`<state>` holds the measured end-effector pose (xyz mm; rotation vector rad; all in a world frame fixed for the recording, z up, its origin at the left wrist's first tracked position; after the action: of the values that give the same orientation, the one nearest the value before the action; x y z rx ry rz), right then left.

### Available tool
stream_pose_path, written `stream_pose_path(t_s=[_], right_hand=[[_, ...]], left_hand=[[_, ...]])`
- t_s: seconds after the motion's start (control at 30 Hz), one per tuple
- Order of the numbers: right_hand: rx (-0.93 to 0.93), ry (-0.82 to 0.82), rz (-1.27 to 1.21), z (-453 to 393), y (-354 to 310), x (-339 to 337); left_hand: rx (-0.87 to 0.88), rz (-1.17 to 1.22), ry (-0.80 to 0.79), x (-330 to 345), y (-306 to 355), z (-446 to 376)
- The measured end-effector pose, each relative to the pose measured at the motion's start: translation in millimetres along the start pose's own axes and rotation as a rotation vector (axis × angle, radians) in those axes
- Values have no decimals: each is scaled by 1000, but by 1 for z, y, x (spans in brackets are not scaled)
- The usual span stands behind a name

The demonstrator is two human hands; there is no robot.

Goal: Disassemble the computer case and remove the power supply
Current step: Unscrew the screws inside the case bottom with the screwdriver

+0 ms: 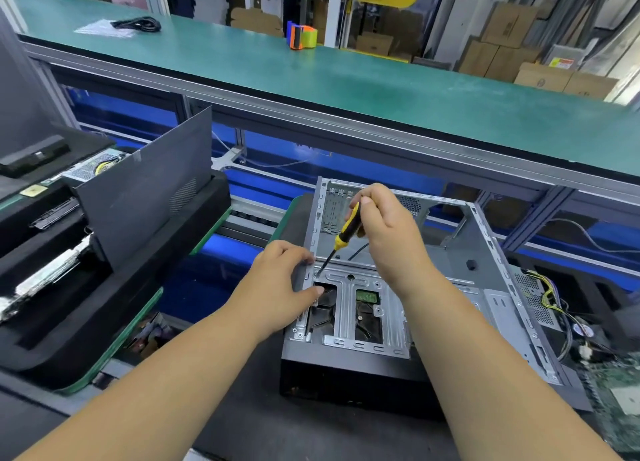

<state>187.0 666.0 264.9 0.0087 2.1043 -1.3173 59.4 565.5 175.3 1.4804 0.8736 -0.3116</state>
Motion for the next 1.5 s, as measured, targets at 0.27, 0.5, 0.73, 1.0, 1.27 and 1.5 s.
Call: stream_pose_path(t_s=[0.27,0.5,0.73,1.0,1.27,1.5], right_hand=[[-111,-24,201,-1,-10,-2],[-113,-58,217,-2,-5,4],[-134,-104,213,-1,-7,7],[-149,-192,270,-1,-11,11],[-178,-360,171,5,-22,20],[-225,-326,314,-12,-42,23]], left_hand=[[-69,80,5,5,0,-3],[-89,78,27,5,1,-5],[-56,16,49,6,4,-7],[-45,18,71,7,3,-8],[-46,18,77,6,4,-9],[-63,6,74,6,7,-8]])
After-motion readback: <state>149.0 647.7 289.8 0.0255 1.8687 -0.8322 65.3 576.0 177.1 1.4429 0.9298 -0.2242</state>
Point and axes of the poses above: each hand's wrist, its own z-axis away from the middle knuckle, its own x-axis out of the palm, y = z × x, the point moved 10 cm from there along -z, towards the middle knuckle, and after that the axes turned 6 degrees about z, right-handed, at the moved point
